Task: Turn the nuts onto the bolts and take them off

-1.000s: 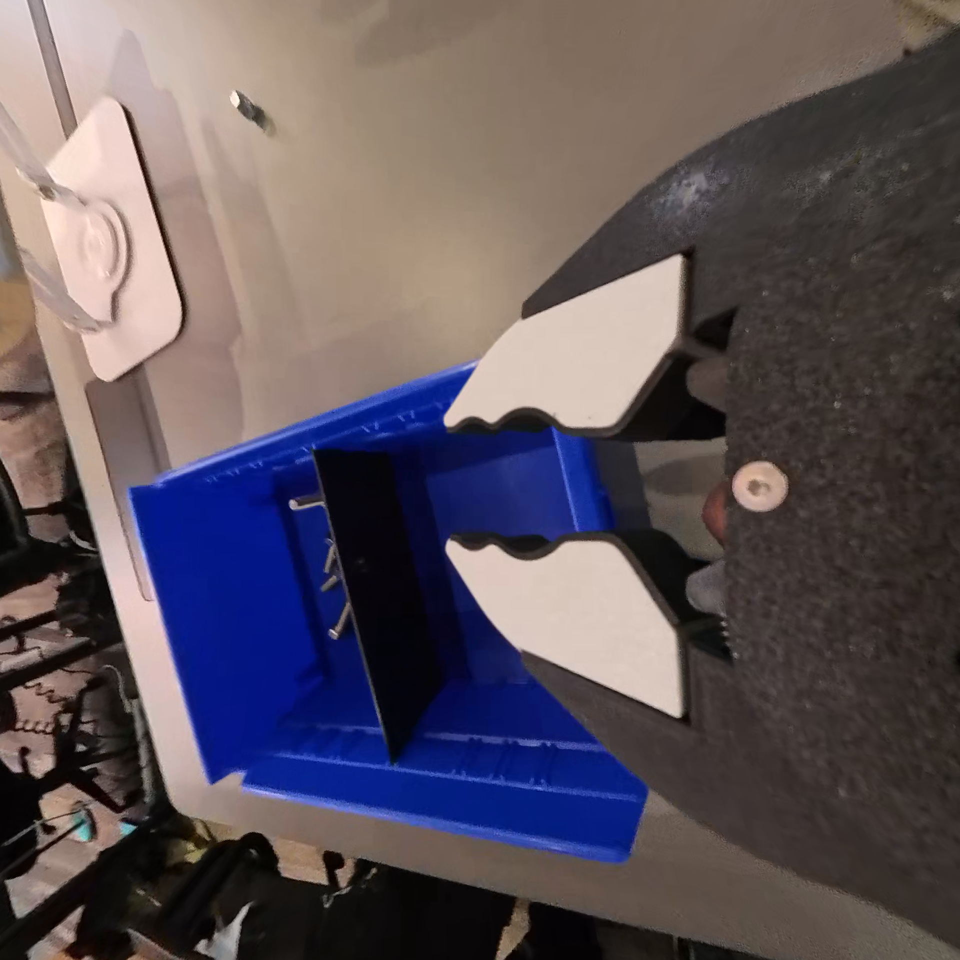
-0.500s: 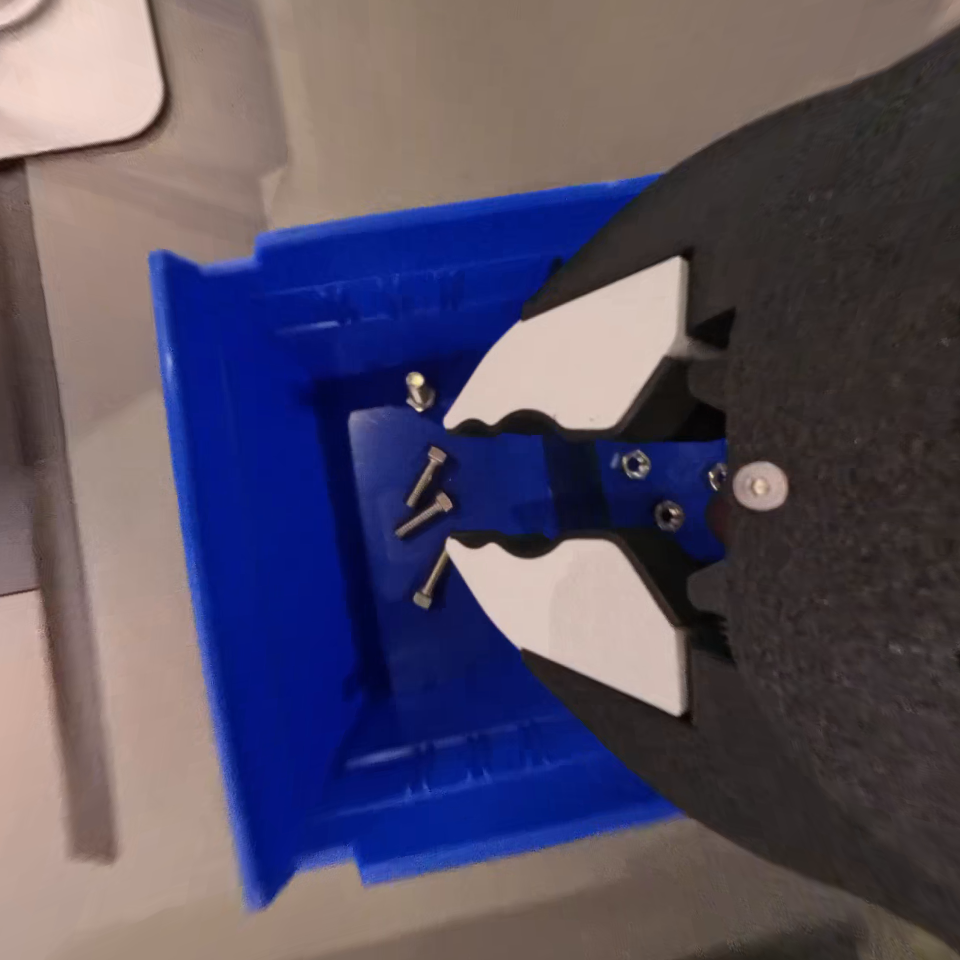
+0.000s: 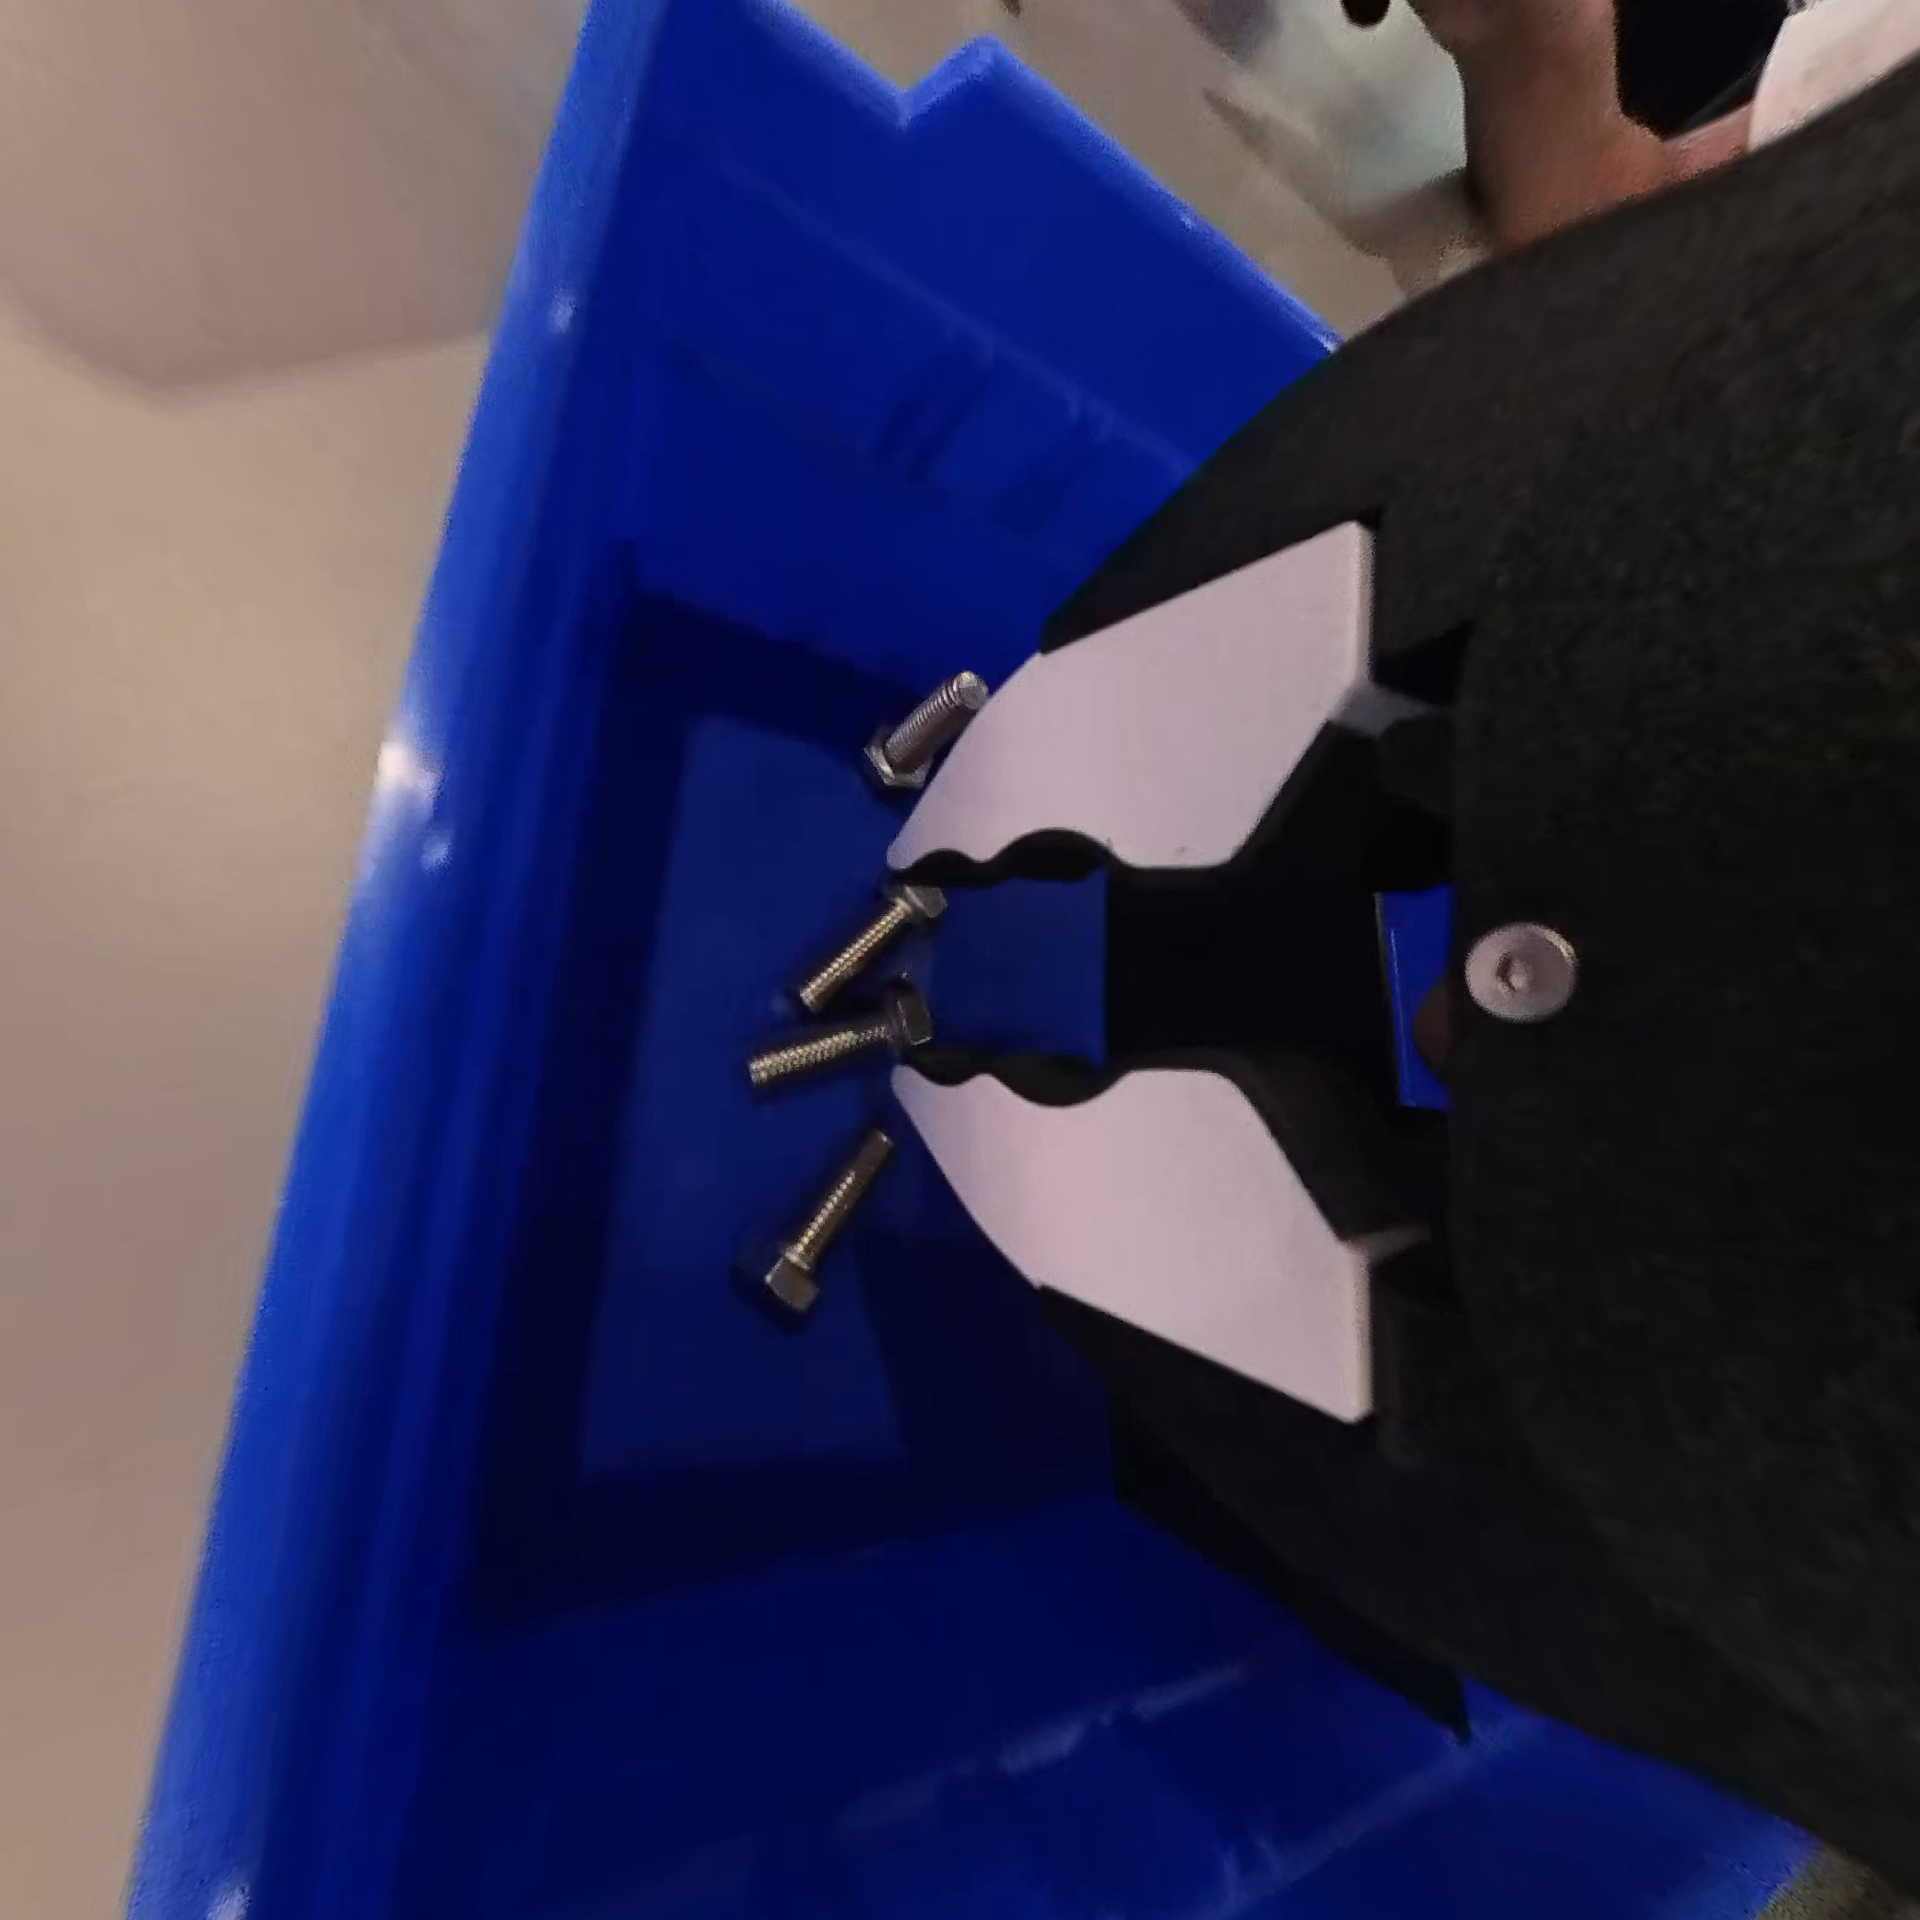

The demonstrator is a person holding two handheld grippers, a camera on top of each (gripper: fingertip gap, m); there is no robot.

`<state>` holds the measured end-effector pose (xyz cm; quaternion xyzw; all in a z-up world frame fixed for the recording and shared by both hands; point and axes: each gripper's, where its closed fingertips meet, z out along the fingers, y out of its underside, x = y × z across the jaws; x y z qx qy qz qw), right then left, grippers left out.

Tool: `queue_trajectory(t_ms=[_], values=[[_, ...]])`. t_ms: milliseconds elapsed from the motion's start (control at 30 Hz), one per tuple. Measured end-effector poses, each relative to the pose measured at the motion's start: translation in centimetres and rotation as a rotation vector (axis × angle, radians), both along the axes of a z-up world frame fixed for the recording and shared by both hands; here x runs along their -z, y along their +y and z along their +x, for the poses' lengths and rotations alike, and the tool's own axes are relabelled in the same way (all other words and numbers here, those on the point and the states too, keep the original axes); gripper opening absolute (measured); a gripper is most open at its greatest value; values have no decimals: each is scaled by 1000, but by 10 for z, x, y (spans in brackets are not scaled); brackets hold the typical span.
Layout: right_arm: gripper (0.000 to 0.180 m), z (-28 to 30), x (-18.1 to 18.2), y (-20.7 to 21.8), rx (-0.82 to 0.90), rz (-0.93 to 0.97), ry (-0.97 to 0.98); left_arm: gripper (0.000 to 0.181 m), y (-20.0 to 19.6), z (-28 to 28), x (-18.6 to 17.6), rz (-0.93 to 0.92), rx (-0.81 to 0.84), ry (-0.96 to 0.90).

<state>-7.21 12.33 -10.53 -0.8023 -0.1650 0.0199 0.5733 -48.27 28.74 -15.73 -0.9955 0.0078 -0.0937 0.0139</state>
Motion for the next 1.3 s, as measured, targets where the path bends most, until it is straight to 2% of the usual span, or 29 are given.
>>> queue_trajectory(t_ms=[200,400,533,700,833,967,1100,1300], values=[[40,-2,-5,-1,-12,14,5,25,-7,-7,8,-42,-66,23],[39,-4,-6,-2,-21,16,8,21,-15,-11,27,-102,-61,96],[38,-4,-7,-2,-22,18,13,19,-5,-16,29,-63,-95,119],[38,-4,-6,-2,-24,17,8,19,-5,-16,28,-49,-50,100],[38,-5,-6,-2,-26,18,2,18,-7,-13,22,18,69,94],[38,-6,-5,-3,-25,18,-6,18,-7,-6,-11,215,239,95],[37,-8,-4,-3,-26,18,-19,18,-20,15,-70,537,299,-89],[37,-14,-3,-4,-46,20,-5,18,-92,75,-146,986,464,-417]])
